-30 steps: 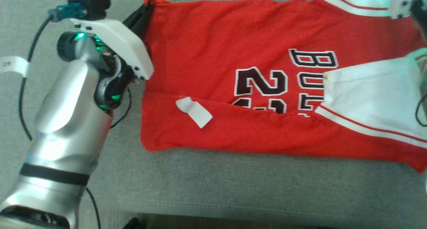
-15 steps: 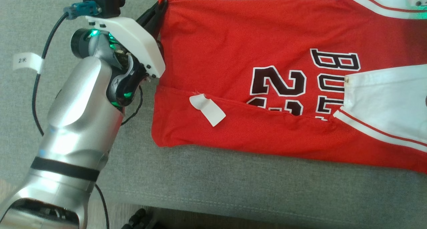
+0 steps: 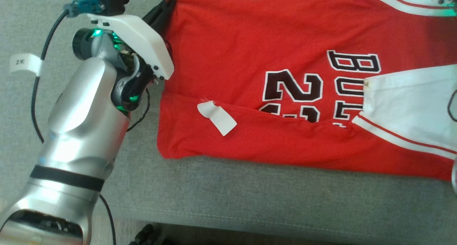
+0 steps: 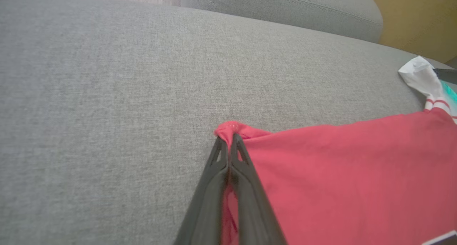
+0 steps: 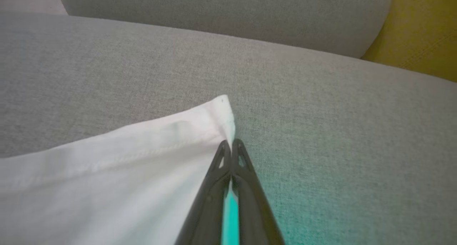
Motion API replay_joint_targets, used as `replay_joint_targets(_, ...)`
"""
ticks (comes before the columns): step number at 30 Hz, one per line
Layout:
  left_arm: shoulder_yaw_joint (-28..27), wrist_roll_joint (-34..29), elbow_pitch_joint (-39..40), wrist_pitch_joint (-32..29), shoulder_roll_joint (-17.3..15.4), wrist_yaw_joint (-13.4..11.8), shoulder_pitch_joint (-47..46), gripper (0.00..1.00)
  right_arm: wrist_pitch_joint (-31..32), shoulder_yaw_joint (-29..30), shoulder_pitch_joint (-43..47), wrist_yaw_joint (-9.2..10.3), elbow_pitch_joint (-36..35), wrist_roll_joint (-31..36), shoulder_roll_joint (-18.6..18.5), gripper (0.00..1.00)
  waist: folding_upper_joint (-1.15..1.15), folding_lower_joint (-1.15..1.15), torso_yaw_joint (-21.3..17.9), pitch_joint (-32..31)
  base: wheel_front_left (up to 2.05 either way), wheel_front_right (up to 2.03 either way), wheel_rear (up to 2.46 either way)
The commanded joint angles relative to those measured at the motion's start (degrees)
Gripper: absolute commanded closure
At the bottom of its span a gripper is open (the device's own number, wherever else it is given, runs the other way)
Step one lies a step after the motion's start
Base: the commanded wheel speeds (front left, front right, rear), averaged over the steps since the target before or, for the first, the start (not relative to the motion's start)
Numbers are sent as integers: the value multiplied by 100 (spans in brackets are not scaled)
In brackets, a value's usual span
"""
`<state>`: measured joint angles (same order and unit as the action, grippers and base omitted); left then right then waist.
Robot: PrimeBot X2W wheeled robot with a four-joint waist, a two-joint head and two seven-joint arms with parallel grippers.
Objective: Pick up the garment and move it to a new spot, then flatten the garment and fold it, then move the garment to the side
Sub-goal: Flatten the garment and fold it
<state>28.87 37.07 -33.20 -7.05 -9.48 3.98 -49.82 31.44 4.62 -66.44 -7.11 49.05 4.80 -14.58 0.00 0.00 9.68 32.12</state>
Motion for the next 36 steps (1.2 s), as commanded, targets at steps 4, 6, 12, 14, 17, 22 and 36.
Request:
replay_joint_targets(4,-222,71,89,76,-334,-30,-204,100,-330,-113,-123,-37,-88,-60,215,100,0,0,-154,-98,0,0,0)
replay_joint_targets(6,-236,74,64,81,-396,-32,-190,100,-481,-316,-86,-37,-56,-151,205,100,0,0,-230,-174,0,0,0)
replay_joint_targets(12,-236,79,22,81,-566,-8,-73,100,-889,-944,105,-37,-101,-650,150,100,0,0,-464,-409,0,0,0)
replay_joint_targets(14,-233,81,10,78,-642,1,-3,100,-1040,-1226,232,-37,-182,-869,87,100,0,0,-560,-511,0,0,0)
replay_joint_targets(17,-267,111,26,104,-746,0,110,100,-1208,-1564,469,-37,-386,-1284,0,100,0,0,-696,-670,0,0,0)
replay_joint_targets(22,-309,180,137,126,-937,10,414,100,-1416,-2155,1054,-37,-945,-1998,-243,100,0,0,-871,-943,0,0,0)
replay_joint_targets(36,-533,538,693,274,-1218,-114,1475,100,-1749,-2540,2829,-37,-2641,-2962,-901,100,0,0,-1069,-1609,0,0,0)
